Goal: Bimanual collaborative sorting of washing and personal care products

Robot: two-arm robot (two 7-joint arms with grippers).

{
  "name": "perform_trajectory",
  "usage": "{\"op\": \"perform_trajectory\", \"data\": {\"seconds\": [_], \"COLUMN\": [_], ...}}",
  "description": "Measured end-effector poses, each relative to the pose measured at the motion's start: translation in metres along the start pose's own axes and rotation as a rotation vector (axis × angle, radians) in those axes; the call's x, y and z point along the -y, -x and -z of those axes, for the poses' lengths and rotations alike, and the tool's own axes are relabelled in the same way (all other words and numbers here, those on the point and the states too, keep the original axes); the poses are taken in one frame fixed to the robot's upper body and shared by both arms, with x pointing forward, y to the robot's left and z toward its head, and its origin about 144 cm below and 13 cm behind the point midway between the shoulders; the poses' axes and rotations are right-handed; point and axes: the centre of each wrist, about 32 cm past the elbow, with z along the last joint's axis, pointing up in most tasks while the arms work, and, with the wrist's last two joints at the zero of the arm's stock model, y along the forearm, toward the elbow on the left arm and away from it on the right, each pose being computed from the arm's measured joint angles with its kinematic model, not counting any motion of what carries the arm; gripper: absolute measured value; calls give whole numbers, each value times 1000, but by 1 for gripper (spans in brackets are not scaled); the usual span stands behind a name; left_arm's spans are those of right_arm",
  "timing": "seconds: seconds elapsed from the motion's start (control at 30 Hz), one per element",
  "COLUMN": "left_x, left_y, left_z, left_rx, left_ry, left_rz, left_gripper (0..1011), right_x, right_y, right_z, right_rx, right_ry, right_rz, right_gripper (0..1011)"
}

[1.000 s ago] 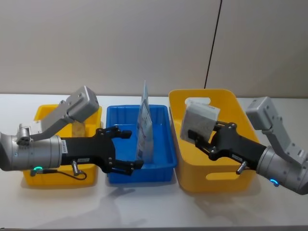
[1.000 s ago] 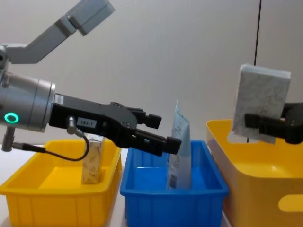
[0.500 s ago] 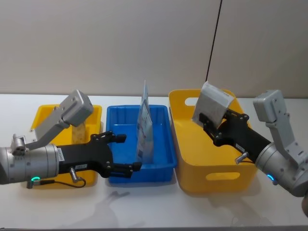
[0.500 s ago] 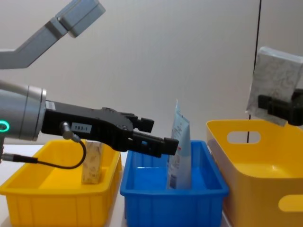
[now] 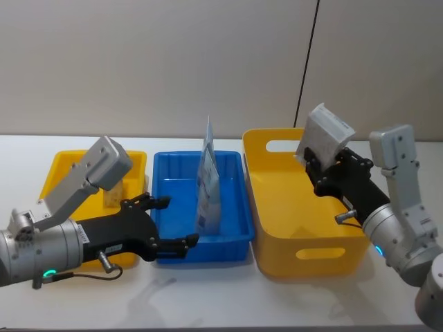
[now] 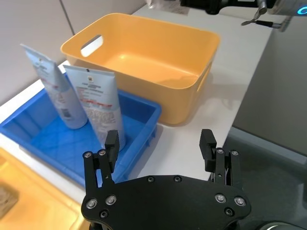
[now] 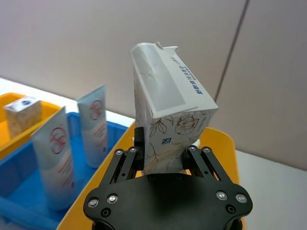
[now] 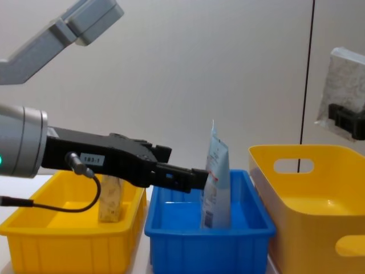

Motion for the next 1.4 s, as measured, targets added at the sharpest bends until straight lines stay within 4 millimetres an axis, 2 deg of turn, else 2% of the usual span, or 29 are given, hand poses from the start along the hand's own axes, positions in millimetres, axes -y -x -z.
{"op": "perform_trajectory", "data": {"seconds": [0.37, 0.7, 1.0, 1.4], "left_x": [-10, -15, -17, -18], "left_y": [14, 20, 23, 24], "left_z": [-3, -5, -5, -6], "left_rx": [18, 29, 33, 36], "left_ry": [-27, -37, -42, -45], "left_rz": [-82, -116, -130, -138], "left_gripper": [1001, 1001, 1001, 1001], "right_x": [2, 3, 2, -1], "right_y": [25, 37, 37, 26], "right_z": [0, -1, -6, -13], "right_rx": [-57, -81, -78, -25], "right_ry": [62, 127, 163, 192], "right_rz": [166, 242, 250, 199], "right_gripper": [370, 370, 370, 370]}}
